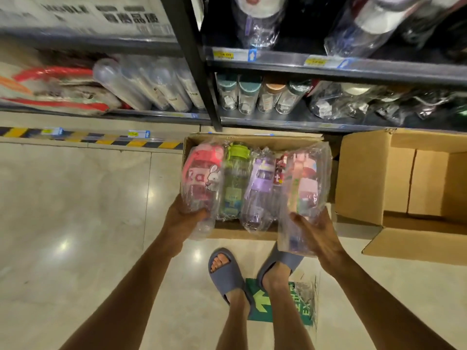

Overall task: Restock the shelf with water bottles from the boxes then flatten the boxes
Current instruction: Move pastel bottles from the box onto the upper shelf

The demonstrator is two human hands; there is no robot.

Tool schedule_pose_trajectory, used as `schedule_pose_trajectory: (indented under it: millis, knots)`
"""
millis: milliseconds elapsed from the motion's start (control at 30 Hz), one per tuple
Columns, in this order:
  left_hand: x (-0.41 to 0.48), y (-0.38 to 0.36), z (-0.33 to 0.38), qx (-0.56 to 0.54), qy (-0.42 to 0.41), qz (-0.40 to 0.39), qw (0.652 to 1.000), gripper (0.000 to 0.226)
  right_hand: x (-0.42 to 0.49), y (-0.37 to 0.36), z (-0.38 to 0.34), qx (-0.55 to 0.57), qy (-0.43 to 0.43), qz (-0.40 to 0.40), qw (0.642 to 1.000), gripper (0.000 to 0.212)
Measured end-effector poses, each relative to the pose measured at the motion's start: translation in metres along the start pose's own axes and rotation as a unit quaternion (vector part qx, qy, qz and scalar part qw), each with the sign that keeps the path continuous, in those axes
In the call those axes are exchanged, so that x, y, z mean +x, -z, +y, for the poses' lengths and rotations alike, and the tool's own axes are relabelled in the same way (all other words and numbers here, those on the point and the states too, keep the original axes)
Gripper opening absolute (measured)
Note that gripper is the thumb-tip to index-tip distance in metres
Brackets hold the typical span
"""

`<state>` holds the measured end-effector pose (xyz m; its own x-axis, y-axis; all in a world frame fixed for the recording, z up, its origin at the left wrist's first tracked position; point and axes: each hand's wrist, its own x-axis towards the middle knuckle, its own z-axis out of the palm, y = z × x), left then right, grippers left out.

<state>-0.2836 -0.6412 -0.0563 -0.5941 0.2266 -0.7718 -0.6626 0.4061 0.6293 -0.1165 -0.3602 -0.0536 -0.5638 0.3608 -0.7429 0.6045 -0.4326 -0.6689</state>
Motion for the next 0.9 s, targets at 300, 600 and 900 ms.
schedule_pose_trajectory:
  millis: [300, 600, 900]
  knots:
    - [-0.154, -0.005, 0.128, -0.12, -0.059, -0.125, 0.983, 0.056, -0.13, -0.011, -0.125, -0.011, 0.018, 0.003, 1.0, 0.061]
    - [-0.306, -0.038, 0.268, -0.126, -0.135, -0.137, 0.973, 0.065, -0.3, -0.001, -0.273, 0.074, 0.036, -0.019, 0.996, 0.044]
    - [-0.404, -0.094, 0.375, -0.111, -0.24, -0.15, 0.953, 0.087, -0.377, 0.063, -0.398, 0.049, 0.185, -0.061, 0.98, 0.12]
